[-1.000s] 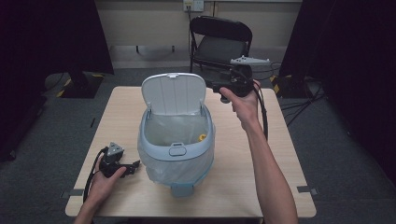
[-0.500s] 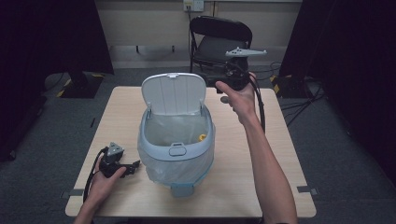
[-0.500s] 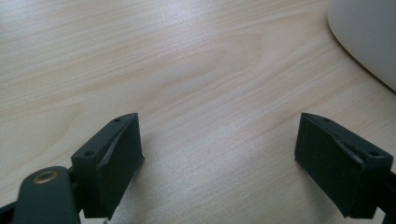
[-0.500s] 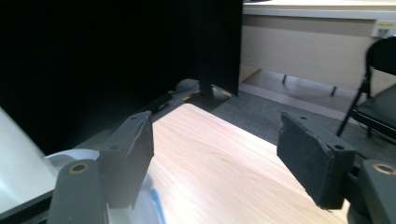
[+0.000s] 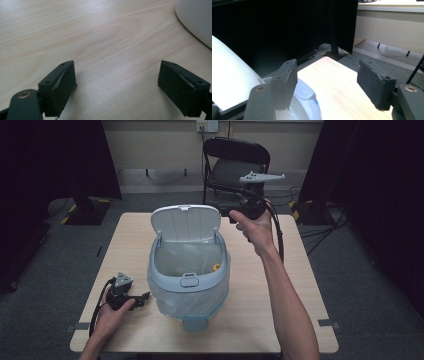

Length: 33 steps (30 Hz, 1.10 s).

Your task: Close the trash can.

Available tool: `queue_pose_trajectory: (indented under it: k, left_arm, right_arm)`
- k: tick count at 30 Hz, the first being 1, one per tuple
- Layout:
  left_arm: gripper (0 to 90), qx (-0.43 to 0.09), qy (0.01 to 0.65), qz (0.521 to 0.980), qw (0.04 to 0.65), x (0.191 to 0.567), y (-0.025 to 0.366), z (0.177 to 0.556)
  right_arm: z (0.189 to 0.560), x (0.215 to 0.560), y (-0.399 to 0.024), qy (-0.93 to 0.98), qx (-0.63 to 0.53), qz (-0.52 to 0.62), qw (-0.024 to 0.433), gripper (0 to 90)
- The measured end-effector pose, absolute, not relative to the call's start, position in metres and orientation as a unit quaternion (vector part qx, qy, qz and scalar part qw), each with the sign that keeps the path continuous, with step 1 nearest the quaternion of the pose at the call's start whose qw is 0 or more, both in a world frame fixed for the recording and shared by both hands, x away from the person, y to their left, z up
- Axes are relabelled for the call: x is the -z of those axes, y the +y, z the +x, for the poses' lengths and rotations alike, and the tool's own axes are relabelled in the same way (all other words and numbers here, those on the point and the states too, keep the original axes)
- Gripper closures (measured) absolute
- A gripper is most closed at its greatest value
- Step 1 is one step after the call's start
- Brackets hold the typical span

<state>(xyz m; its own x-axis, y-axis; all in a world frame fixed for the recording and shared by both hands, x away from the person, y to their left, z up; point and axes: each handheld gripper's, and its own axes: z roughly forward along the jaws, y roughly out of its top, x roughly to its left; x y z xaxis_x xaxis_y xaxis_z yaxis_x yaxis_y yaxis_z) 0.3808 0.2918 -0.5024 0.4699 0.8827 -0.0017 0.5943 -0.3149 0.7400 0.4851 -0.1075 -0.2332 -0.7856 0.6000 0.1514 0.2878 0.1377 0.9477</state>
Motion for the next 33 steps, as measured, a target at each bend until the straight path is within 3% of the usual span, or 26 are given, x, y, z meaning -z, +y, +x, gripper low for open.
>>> queue_pose_trajectory:
  k: [33]
  left_arm:
    - [14.5, -0.208, 0.471, 0.784, 0.347, 0.502, 0.292, 0.381]
  right_arm:
    - [0.439, 0.242, -0.103, 0.772, -0.563, 0.264, 0.132, 29.0]
